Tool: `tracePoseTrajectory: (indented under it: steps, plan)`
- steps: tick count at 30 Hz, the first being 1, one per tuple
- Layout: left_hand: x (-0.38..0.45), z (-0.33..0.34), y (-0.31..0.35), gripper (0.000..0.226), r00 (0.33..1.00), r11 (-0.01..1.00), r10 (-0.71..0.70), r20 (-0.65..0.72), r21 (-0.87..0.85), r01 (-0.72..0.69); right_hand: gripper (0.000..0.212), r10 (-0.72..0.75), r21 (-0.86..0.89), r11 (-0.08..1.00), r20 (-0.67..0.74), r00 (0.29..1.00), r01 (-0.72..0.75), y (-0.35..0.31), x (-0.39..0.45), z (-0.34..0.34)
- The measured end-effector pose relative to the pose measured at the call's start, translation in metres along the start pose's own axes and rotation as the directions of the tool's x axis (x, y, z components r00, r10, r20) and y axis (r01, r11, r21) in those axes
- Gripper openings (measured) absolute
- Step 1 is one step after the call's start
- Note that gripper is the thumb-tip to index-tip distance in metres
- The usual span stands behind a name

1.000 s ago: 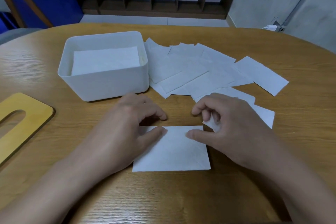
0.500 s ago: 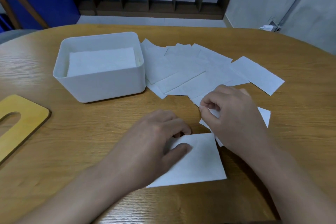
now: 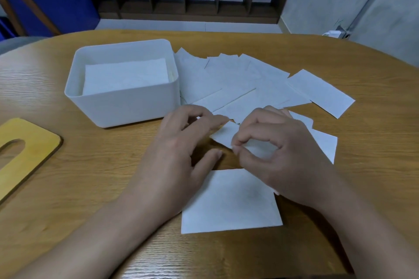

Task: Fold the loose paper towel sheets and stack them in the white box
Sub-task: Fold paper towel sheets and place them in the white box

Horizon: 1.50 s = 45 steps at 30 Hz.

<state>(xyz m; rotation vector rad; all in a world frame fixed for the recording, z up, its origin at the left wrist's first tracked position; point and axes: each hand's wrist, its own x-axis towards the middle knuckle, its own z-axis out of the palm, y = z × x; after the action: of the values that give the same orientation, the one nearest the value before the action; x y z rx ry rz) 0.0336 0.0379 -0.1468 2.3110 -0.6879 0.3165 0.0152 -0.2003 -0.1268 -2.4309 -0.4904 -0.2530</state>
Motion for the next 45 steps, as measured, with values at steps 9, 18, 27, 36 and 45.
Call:
tracePoseTrajectory:
  steps: [9,18,27,36,45]
  plan:
    - [0.002,-0.008,0.002,0.006,0.987,1.000,0.010,-0.159,-0.025,-0.014,0.039,-0.003,0.027,1.000,-0.039,0.999,0.004,-0.008,-0.005,-0.006]
    - [0.006,-0.037,0.008,0.009,0.965,0.949,-0.199,-0.172,-0.280,0.146,0.010,0.156,0.226,0.969,-0.229,0.961,-0.103,-0.014,-0.007,-0.021]
    - [-0.008,-0.049,0.013,0.016,0.938,0.885,-0.269,0.217,-0.328,0.330,0.010,0.270,0.255,0.917,0.171,0.948,-0.307,-0.009,-0.012,-0.040]
    - [-0.016,-0.045,0.020,0.019,0.889,0.955,-0.293,0.352,0.152,0.254,0.026,0.312,-0.056,0.948,0.354,0.882,-0.313,-0.009,-0.017,-0.024]
    - [-0.015,-0.049,0.015,0.052,0.926,0.978,-0.192,0.326,0.143,0.152,0.032,0.248,-0.060,0.969,0.280,0.928,-0.241,-0.012,-0.017,-0.034]
